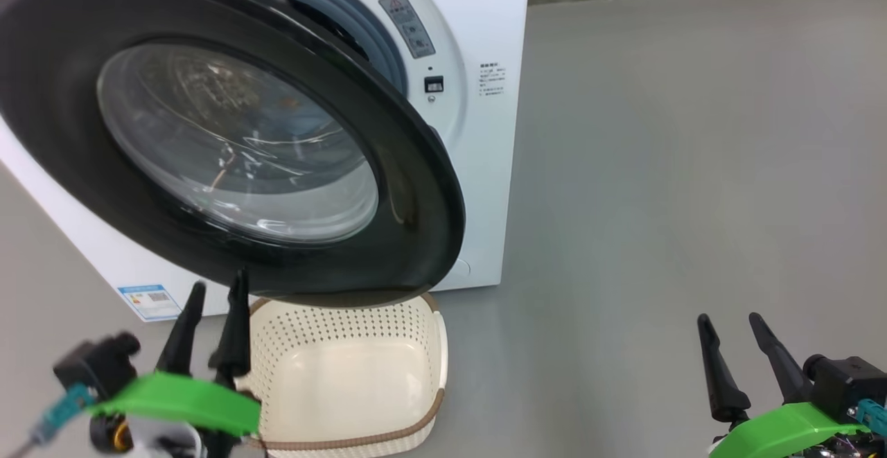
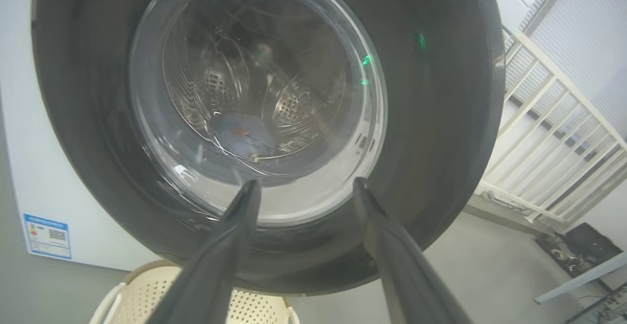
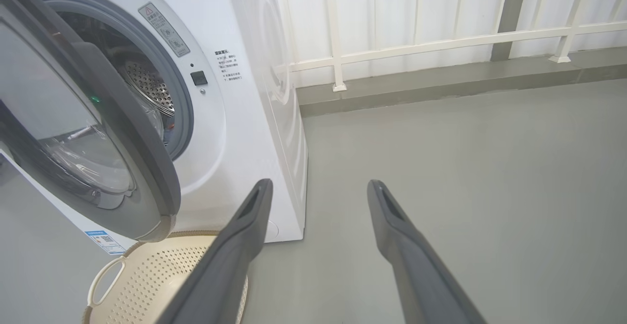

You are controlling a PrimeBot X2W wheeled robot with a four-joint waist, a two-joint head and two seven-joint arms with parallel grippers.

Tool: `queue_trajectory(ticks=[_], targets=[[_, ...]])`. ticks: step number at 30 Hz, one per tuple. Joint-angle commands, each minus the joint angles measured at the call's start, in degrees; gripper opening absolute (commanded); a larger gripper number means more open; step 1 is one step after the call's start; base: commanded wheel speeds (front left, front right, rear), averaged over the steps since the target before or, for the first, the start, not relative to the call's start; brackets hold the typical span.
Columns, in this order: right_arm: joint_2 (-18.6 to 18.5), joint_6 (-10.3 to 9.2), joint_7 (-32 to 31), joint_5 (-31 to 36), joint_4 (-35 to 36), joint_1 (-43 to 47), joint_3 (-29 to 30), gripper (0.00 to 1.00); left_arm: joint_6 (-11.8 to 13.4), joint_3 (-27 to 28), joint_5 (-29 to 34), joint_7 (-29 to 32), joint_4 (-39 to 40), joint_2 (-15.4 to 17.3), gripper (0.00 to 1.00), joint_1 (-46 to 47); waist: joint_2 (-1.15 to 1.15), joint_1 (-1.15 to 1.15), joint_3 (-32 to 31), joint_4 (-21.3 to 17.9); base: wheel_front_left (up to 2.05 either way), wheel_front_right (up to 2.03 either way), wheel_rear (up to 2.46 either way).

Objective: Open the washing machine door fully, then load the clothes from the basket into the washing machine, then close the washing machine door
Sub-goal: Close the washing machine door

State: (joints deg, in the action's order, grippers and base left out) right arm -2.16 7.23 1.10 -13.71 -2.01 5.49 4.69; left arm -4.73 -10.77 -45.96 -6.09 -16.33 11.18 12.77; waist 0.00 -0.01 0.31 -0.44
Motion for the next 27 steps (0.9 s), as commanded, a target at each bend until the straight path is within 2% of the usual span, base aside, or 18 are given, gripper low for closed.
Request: queue_trajectory(ticks=[1,4,7,13,19,27], targets=[[-0.72,0.25,-0.29,0.60,2.04,-0.40,-1.58,1.00,2.13,1.17,4.03,-3.20,2.38,2.08,1.00,-0.71,0.00,0.01,-0.66,0.49,0.00,0.00,0.00],[-0.72,0.25,-0.69,1.05,2.43,-0.17,-1.90,1.00,5.59,-0.15,10.06,-6.19,3.34,3.08,1.00,-3.67,0.00,0.01,-0.98,0.62,0.00,0.00,0.00],[-0.72,0.25,-1.06,1.42,2.72,0.06,-2.16,1.00,8.00,-0.89,14.38,-7.72,5.04,3.59,1.00,-6.58,0.00,0.01,-1.23,0.69,0.00,0.00,0.00],[-0.72,0.25,-1.51,1.76,3.12,0.62,-2.03,1.00,10.60,-1.08,18.35,-8.58,8.34,3.53,1.00,-11.09,0.00,0.01,-1.54,1.08,0.00,0.00,0.00],[-0.72,0.25,-1.81,1.82,3.48,1.10,-1.95,1.00,12.10,-1.38,20.43,-8.78,11.90,3.01,1.00,-14.81,0.00,0.01,-1.38,1.58,0.00,0.00,0.00],[-0.72,0.25,-2.07,1.85,3.78,1.01,-2.13,1.00,12.39,-1.50,21.01,-8.83,12.58,2.89,1.00,-15.50,0.00,0.01,-1.14,1.92,0.00,0.00,0.00]])
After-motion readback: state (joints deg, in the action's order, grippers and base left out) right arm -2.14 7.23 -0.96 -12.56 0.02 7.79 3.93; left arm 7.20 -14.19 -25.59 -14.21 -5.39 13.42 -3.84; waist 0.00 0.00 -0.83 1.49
